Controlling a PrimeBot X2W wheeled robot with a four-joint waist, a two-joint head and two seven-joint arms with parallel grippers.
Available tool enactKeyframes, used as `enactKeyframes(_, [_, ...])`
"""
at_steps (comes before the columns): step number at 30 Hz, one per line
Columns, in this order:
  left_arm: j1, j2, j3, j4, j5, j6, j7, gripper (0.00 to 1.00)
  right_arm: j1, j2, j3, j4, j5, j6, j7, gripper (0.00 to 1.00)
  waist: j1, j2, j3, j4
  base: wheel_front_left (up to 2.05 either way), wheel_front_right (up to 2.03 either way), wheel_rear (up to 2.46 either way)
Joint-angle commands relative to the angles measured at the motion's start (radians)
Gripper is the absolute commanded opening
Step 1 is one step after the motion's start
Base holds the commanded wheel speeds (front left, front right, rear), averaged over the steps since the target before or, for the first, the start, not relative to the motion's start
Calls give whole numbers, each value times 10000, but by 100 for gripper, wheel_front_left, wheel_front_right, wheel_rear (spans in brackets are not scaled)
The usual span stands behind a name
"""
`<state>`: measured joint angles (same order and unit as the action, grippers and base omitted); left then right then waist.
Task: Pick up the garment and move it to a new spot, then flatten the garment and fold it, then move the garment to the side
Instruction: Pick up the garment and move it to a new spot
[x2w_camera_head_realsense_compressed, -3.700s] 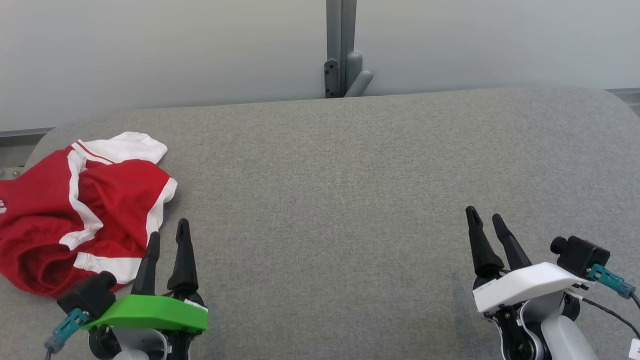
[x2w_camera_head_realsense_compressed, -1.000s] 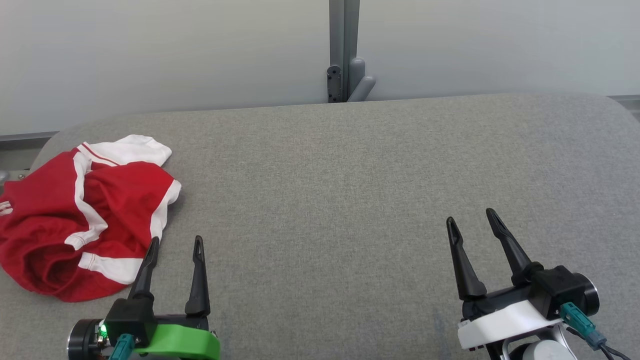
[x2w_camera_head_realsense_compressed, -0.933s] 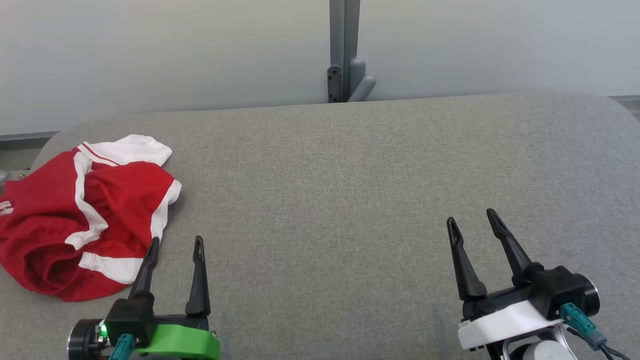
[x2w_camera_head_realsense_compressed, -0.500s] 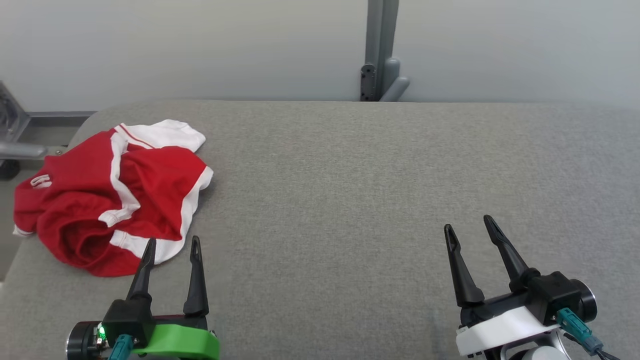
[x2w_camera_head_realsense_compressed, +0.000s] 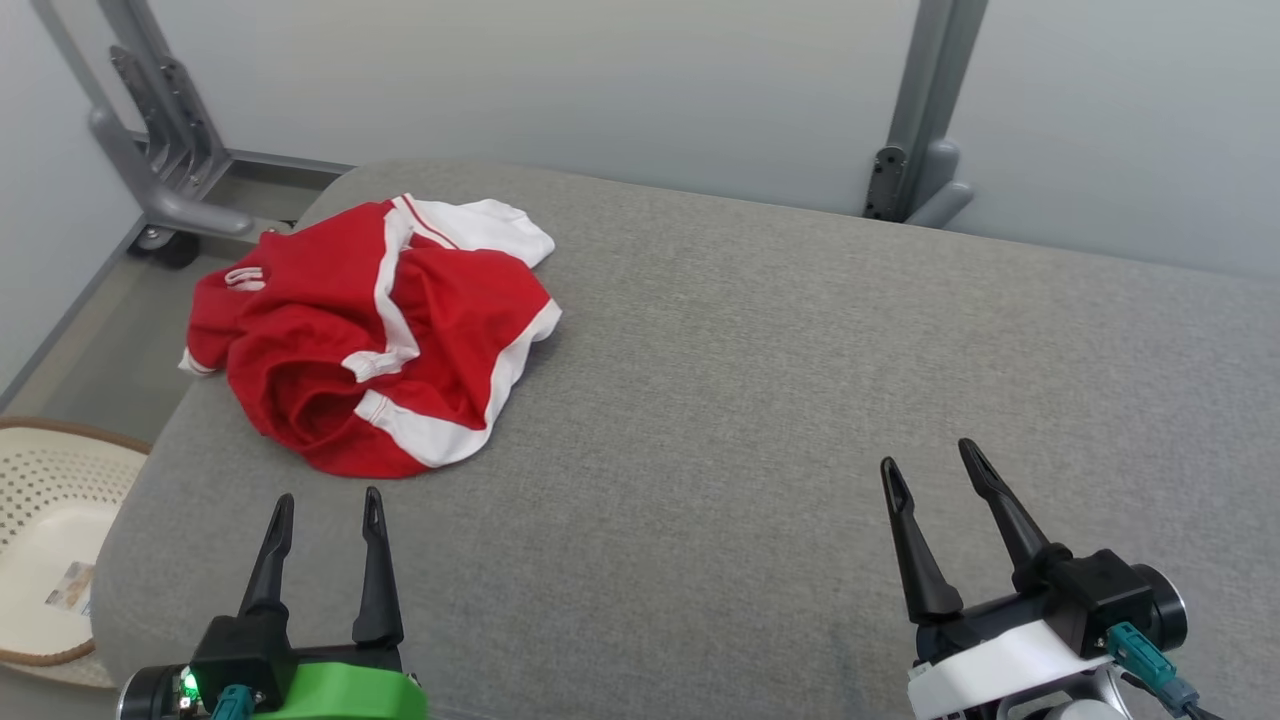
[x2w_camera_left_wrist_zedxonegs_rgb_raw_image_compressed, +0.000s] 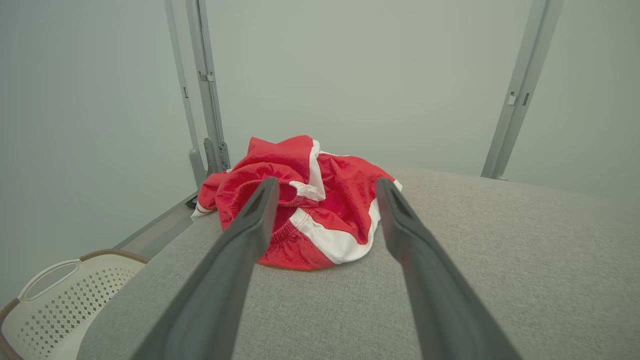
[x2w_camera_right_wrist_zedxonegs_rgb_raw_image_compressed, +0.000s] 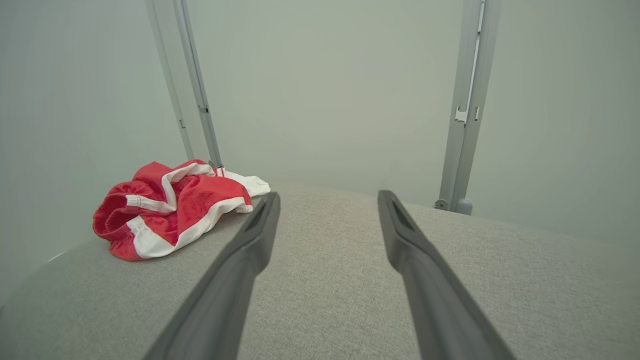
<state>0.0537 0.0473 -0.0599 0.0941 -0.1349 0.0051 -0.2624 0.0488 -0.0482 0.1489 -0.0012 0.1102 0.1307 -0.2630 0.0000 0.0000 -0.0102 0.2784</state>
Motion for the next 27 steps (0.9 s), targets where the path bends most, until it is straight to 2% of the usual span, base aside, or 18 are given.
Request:
enactKeyframes(1, [111, 57, -5, -50, 3, 55, -29, 100, 161, -39, -45, 19, -105, 1, -33, 100, 0, 0, -39, 629, 0, 0, 0])
enactKeyframes(8, [200, 56, 76, -149, -123, 209, -31, 100, 124, -39, 25, 66, -187, 1, -32, 100, 0, 0, -13, 1086, 0, 0, 0])
enactKeyframes(16, [-29, 56, 307, -175, -264, 195, -31, 100, 52, -40, -45, 87, -47, 1, -32, 100, 0, 0, 252, 1120, 0, 0, 0])
enactKeyframes(27, [-1733, 50, 1039, 313, -393, -122, -24, 100, -611, -42, -117, 3, -152, 1, -32, 100, 0, 0, 1883, 689, 0, 0, 0])
